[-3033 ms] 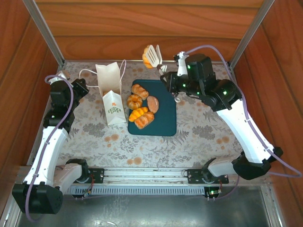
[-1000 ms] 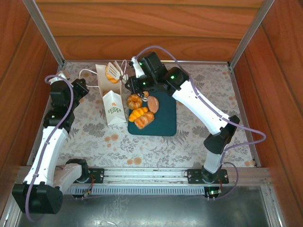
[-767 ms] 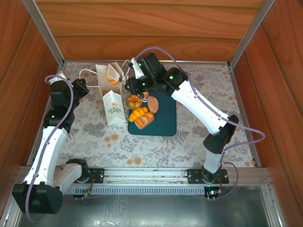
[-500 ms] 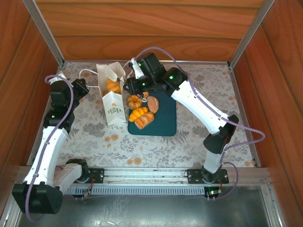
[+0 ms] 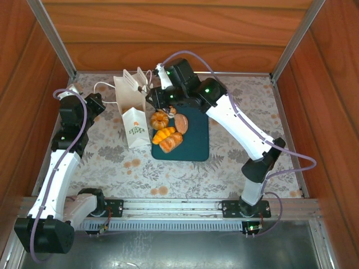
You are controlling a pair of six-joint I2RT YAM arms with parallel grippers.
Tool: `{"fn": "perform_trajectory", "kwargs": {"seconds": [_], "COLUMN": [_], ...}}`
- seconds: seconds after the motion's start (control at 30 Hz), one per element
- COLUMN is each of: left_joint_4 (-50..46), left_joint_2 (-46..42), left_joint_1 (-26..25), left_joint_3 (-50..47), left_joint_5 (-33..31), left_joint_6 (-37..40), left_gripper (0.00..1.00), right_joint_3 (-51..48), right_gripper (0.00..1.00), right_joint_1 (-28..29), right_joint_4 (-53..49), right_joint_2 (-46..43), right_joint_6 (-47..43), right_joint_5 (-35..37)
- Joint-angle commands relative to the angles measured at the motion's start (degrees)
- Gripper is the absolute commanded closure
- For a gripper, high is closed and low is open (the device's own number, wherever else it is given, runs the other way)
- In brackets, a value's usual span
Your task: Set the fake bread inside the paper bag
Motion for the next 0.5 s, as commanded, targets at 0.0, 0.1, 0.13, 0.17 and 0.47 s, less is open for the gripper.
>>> {"fn": "perform_trajectory", "kwargs": {"seconds": [0.0,0.1,0.13,0.17,0.47], "left_joint_4": [0.32,0.33,0.32,0.32,0.47], "left_joint_2": [-0.1,-0.12,-0.12,-0.14,-0.19], "left_joint_1": [0.51,0.45,0.45,0.44,0.45], "left_joint_3": [1.15,1.06,1.0,0.96,1.01], "left_joint_5": [0.36,0.41,0.47,0.47,0.23], "left_joint_6": [-0.11,-0.15,-0.21,-0.23,-0.09], "left_gripper": [1.0,1.0,1.0,1.0,1.0], "right_joint_3": [2.43,1.75,1.13,0.25,-14.47], "right_gripper": [0.56,0.57,0.57,0.57,0.58], "right_joint_1": [0.11,-0.61,-0.96,-1.44,-9.37], "right_joint_4": [1.09,0.91,1.06,1.32,2.86], "right_joint_2": [-5.03,-7.63,-9.5,-10.83,-20.79], "right_joint_6": [-1.78,-2.04,-1.98,-1.84,0.62], "right_joint_5": [3.37,5.7,6.54,7.26,8.49]}}
